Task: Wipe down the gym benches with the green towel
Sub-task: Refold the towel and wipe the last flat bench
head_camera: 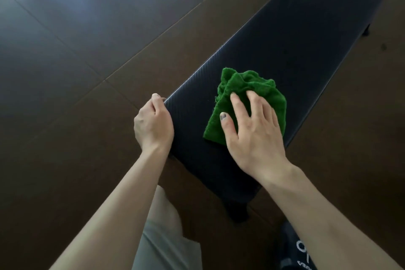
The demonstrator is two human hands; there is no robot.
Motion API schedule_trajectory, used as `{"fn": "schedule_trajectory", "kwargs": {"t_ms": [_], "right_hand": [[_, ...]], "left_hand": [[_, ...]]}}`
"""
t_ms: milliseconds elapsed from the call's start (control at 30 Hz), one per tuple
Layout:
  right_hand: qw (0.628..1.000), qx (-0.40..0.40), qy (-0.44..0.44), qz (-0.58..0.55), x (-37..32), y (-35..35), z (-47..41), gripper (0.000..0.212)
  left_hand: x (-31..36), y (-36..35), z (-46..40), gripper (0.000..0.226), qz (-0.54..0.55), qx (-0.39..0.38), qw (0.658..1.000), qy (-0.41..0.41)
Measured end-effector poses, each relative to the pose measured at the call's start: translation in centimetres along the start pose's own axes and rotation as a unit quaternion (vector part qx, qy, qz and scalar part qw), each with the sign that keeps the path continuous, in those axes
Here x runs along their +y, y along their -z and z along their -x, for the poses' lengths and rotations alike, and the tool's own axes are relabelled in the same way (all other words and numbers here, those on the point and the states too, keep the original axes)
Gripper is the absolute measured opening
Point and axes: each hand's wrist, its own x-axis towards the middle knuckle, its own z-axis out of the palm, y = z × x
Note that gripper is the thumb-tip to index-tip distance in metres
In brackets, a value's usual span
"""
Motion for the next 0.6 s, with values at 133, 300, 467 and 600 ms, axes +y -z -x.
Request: {"fn": "schedule_trajectory", "kwargs": {"t_ms": [133,300,467,600], "right_hand": [[0.996,-0.031,0.007,0.080,-0.2,-0.2,-3.7,0.072],[0.993,-0.036,0.028,0.110,-0.6,-1.3,-8.3,0.066],[0.995,-0.030,0.018,0.094,-2.3,-1.4,-9.4,0.064],[0.994,-0.037,0.073,0.071,-3.9,-1.9,0.9,0.065]], "left_hand": [[-0.1,0.0,0.3,0.045,0.011,0.020,1.000,0.009],[-0.4,-0.3,0.1,0.040,0.026,0.041,0.999,0.002],[-0.4,-0.1,0.1,0.036,0.034,0.025,0.999,0.000],[-0.4,-0.1,0.1,0.036,0.047,0.020,0.999,-0.002]]}}
